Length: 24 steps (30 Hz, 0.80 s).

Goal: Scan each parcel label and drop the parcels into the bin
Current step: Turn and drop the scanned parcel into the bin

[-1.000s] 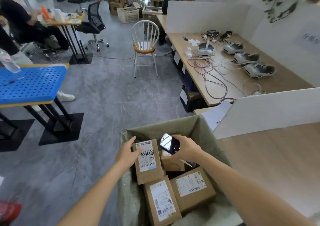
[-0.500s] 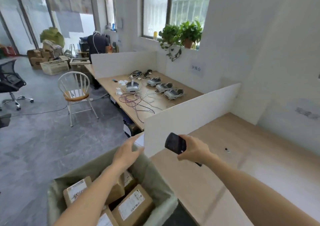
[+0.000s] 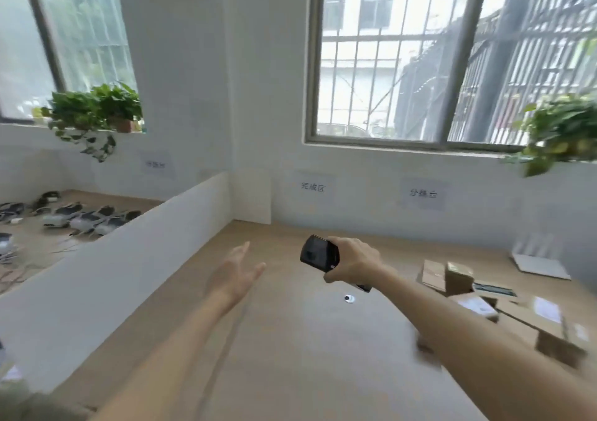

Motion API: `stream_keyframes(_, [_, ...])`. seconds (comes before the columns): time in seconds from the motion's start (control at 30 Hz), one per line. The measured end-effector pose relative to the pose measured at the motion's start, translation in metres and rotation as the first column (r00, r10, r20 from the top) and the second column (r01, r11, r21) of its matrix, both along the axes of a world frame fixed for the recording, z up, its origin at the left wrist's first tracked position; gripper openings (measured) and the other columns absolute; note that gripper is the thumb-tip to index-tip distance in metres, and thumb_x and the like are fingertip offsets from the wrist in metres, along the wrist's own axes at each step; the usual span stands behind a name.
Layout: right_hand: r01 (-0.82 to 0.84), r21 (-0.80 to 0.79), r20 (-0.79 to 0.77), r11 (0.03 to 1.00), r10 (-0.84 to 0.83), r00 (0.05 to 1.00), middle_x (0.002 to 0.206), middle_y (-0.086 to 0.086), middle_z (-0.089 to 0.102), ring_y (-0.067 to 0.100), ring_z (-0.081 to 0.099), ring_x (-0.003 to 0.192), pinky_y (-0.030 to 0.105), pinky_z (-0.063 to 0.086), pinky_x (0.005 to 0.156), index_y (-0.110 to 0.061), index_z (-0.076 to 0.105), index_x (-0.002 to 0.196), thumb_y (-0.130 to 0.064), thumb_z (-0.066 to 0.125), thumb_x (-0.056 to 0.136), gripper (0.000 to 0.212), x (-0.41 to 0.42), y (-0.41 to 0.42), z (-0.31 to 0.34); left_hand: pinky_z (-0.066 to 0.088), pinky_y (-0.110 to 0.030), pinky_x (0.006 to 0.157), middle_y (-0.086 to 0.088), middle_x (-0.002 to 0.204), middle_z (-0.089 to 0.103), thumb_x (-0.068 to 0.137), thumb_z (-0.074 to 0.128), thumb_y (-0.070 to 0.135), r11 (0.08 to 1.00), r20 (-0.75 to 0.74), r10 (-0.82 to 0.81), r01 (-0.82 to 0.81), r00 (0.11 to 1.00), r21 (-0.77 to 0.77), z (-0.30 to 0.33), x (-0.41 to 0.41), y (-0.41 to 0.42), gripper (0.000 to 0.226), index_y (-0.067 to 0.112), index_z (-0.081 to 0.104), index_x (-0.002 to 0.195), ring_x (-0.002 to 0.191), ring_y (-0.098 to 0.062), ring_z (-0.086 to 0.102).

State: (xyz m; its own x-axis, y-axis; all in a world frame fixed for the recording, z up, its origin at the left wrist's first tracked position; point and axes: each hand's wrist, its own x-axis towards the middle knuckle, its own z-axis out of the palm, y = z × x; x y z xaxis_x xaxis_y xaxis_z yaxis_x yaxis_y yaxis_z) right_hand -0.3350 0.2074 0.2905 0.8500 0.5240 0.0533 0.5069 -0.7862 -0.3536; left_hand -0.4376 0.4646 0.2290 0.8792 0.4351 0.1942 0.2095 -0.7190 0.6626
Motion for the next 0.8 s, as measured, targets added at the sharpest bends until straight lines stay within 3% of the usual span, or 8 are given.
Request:
stream_keyframes(0.17, [0.215,0.020,0.008,0.976,-0.215,0.976,0.090,-0.012,0.065,0.019,0.062,0.086,0.027,0.038,0.059,-0.033,0.056,0.100,-0.041,0.080,0.060,0.047,0.007,-0.161,-0.001,0.028,-0.033,0.117,-0.003,0.159,0.034,0.091,0.065,0.047,0.972,-0.005,-0.233,0.233,0.973,-0.018,0.000,0.064,-0.142,0.073,0.021,0.036,0.153,0.146,-0.017,0.031])
stream_keyframes(0.33, [0.425,0.048,0.012,0.904,-0.426,0.905,0.094,-0.011,0.068,0.020,0.063,0.092,0.029,0.044,0.064,-0.033,0.061,0.107,-0.046,0.076,0.059,0.052,-0.004,-0.296,-0.009,0.031,-0.035,0.115,-0.001,0.158,0.036,0.089,0.064,0.053,0.905,-0.039,-0.424,0.425,0.905,0.021,0.001,0.108,-0.268,0.075,0.024,0.036,0.153,0.145,-0.017,0.034])
stream_keyframes(0.5, [0.620,0.014,-0.022,0.784,-0.620,0.784,0.100,-0.007,0.068,0.022,0.063,0.096,0.030,0.041,0.066,-0.035,0.061,0.112,-0.045,0.077,0.058,0.057,-0.019,-0.411,-0.026,0.032,-0.035,0.113,0.001,0.159,0.034,0.091,0.060,0.055,0.823,-0.078,-0.560,0.565,0.825,0.061,-0.004,0.142,-0.383,0.075,0.026,0.033,0.154,0.146,-0.017,0.033])
stream_keyframes(0.67, [0.752,-0.022,-0.020,0.659,-0.752,0.658,0.107,-0.007,0.068,0.021,0.064,0.100,0.036,0.056,0.080,-0.040,0.060,0.122,-0.051,0.076,0.055,0.070,-0.016,-0.510,-0.043,0.036,-0.035,0.110,0.001,0.153,0.044,0.091,0.063,0.052,0.724,-0.095,-0.685,0.690,0.722,0.024,-0.016,0.179,-0.487,0.071,0.026,0.038,0.152,0.139,-0.019,0.041])
stream_keyframes(0.8, [0.794,-0.077,-0.041,0.603,-0.798,0.601,0.107,-0.007,0.067,0.020,0.063,0.101,0.033,0.050,0.078,-0.037,0.060,0.122,-0.049,0.080,0.059,0.067,0.012,-0.578,-0.053,0.039,-0.038,0.110,0.001,0.154,0.043,0.091,0.060,0.055,0.676,-0.112,-0.734,0.736,0.670,-0.025,-0.034,0.223,-0.554,0.072,0.025,0.037,0.152,0.139,-0.018,0.042])
